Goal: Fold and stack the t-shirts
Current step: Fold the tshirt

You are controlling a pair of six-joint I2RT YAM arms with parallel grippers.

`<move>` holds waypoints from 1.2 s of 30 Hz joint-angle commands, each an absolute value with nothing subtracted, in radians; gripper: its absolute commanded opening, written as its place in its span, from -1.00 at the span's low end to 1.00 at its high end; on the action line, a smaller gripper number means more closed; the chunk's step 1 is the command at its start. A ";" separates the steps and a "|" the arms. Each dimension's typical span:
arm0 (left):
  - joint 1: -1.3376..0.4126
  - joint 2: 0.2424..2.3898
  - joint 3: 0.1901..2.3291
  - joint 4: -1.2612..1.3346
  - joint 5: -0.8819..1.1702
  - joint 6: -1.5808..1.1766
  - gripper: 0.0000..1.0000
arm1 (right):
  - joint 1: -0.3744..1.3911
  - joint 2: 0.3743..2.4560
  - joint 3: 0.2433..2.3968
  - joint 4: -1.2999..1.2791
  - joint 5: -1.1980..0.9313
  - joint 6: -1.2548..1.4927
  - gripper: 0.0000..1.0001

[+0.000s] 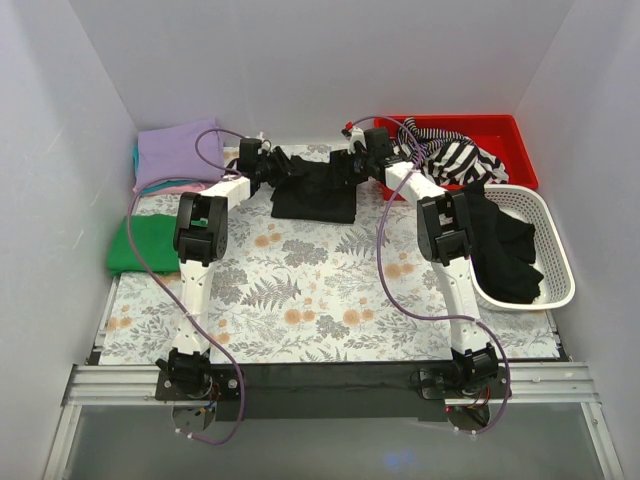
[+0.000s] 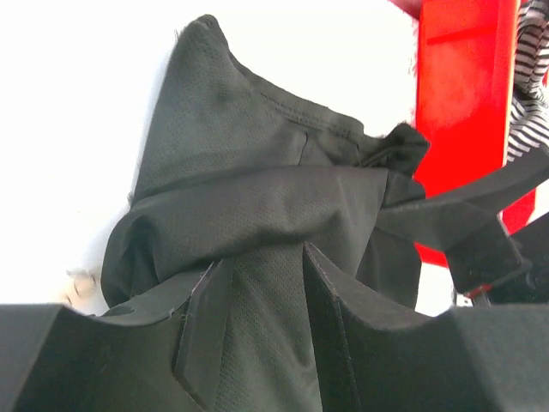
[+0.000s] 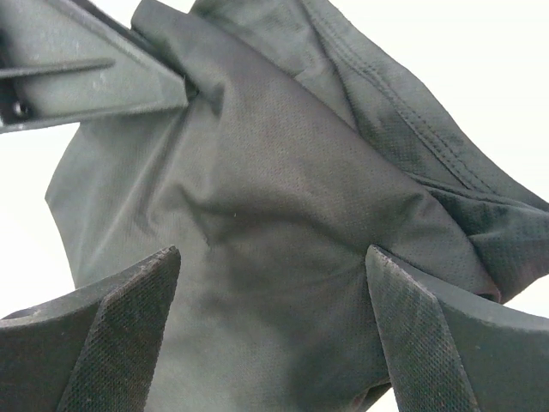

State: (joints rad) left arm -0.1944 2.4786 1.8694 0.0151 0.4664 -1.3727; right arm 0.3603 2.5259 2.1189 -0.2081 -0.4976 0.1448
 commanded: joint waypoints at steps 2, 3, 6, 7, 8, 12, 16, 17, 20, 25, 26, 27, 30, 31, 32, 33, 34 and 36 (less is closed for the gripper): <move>-0.170 2.485 1.887 0.083 0.413 -1.373 -0.24 | 0.359 2.543 2.129 -0.190 -0.479 0.136 0.89; -0.167 2.490 1.885 0.075 0.414 -1.376 -0.24 | 0.359 2.539 2.128 -0.187 -0.468 0.140 0.89; -0.153 2.491 1.888 -0.003 0.436 -1.379 -0.25 | 0.357 2.551 2.170 -0.259 -0.453 0.129 0.89; -0.153 2.476 1.866 -0.049 0.416 -1.373 -0.25 | 0.362 2.542 2.160 -0.281 -0.440 0.126 0.89; -0.153 2.456 1.821 -0.051 0.404 -1.362 -0.25 | 0.364 2.530 2.107 -0.282 -0.425 0.123 0.87; -0.163 2.278 1.559 -0.018 0.327 -1.361 -0.25 | 0.382 2.418 1.916 -0.278 -0.413 0.106 0.85; -0.224 2.107 1.350 -0.072 0.177 -1.368 -0.25 | 0.434 2.307 1.725 -0.275 -0.322 0.092 0.84; -0.236 2.055 1.288 -0.089 0.145 -1.361 -0.25 | 0.442 2.289 1.695 -0.291 -0.312 0.091 0.84; -0.284 1.959 1.176 -0.162 0.077 -1.350 -0.25 | 0.488 2.209 1.547 -0.302 -0.259 0.098 0.83; -0.353 1.740 0.922 -0.183 0.069 -1.408 -0.27 | 0.596 2.013 1.182 -0.275 -0.193 0.115 0.79; -0.370 1.694 0.889 -0.195 0.066 -1.411 -0.27 | 0.619 1.973 1.128 -0.256 -0.172 0.133 0.79; -0.386 1.595 0.827 -0.215 0.052 -1.420 -0.27 | 0.644 1.889 1.076 -0.239 -0.152 0.140 0.80; -0.417 1.447 0.753 -0.278 0.061 -1.456 -0.27 | 0.722 1.766 0.919 -0.218 -0.124 0.199 0.81; -0.429 1.362 0.732 -0.311 0.063 -1.457 -0.26 | 0.751 1.678 0.893 -0.204 -0.127 0.215 0.82; -0.434 1.317 0.732 -0.333 0.052 -1.460 -0.26 | 0.765 1.634 0.855 -0.199 -0.129 0.227 0.82; -0.434 1.281 0.735 -0.351 0.038 -1.454 -0.25 | 0.778 1.558 0.850 -0.201 -0.127 0.248 0.82; -0.437 1.220 0.762 -0.392 0.023 -1.447 -0.25 | 0.791 1.524 0.845 -0.202 -0.129 0.253 0.83; -0.437 1.184 0.804 -0.426 -0.017 -1.422 -0.22 | 0.795 1.442 0.850 -0.207 -0.114 0.261 0.85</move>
State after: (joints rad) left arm -0.4362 1.2705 0.7387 -0.3450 0.0685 -1.4429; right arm 0.7979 1.5475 0.8478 -0.1684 -0.1581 0.2024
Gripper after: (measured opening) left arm 0.382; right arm 0.920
